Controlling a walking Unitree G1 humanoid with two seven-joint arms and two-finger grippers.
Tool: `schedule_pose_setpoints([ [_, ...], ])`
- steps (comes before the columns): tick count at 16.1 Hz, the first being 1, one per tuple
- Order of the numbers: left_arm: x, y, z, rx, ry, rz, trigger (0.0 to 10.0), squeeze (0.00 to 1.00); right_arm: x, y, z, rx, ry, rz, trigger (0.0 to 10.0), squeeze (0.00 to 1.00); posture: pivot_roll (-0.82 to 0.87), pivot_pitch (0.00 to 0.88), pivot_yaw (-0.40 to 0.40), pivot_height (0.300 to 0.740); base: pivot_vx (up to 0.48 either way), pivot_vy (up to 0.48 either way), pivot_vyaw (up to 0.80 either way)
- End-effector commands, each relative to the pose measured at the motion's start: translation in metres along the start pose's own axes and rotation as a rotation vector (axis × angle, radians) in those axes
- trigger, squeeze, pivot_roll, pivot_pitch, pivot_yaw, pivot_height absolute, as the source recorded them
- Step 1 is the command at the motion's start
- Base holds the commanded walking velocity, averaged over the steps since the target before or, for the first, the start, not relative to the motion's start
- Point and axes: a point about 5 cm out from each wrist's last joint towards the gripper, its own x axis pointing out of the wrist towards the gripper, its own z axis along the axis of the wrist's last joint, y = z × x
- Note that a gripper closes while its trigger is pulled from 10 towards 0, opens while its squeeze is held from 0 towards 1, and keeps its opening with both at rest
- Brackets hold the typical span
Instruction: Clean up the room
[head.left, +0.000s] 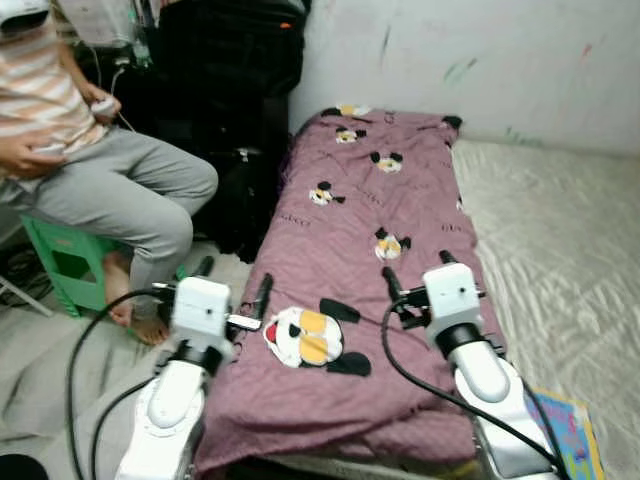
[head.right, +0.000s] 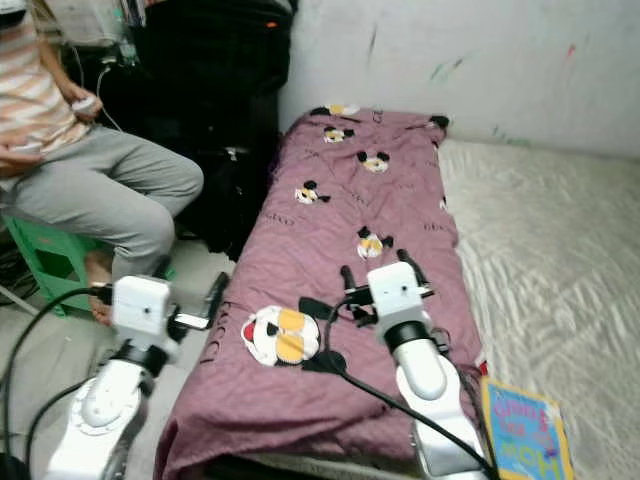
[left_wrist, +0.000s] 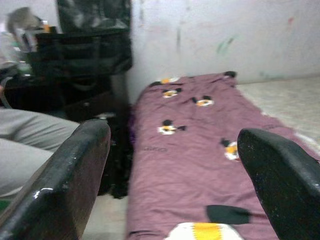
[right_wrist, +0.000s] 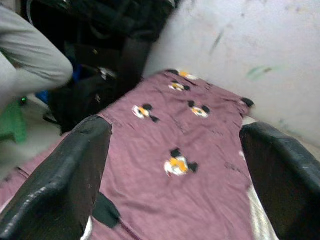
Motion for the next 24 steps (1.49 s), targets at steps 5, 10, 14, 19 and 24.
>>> schedule_pose_setpoints([
  [5,0.0009,-0.0009,0.0007,0.019,0.006,-0.002,10.0,0.00,0.0008,-0.0032,0.0013,0.007,-0.006,-0.023,10.0,0.00,-0.01,0.000,-0.001,0.740,0.000,0.000,-0.52],
  [10,0.0020,-0.0018,0.0007,0.013,0.006,-0.002,10.0,0.00,0.0012,-0.0034,0.0019,0.003,-0.009,-0.019,10.0,0.00,-0.01,0.001,-0.003,0.740,0.000,-0.285,0.00],
  [14,0.0031,-0.0017,0.0006,0.011,0.005,-0.003,10.0,0.00,0.0019,-0.0032,0.0020,0.000,-0.010,-0.022,10.0,0.00,-0.01,0.000,0.000,0.740,0.000,-0.367,0.00],
  [19,0.0041,-0.0018,0.0009,0.011,0.003,-0.003,10.0,0.00,0.0020,-0.0038,0.0033,-0.005,-0.019,-0.027,10.0,0.00,-0.01,0.000,0.000,0.740,0.000,-0.383,0.00],
  [24,0.0046,-0.0024,0.0012,0.013,0.000,-0.004,10.0,0.00,0.0023,-0.0046,0.0040,-0.011,-0.025,-0.031,10.0,0.00,-0.01,0.000,-0.002,0.740,0.000,-0.380,0.00],
])
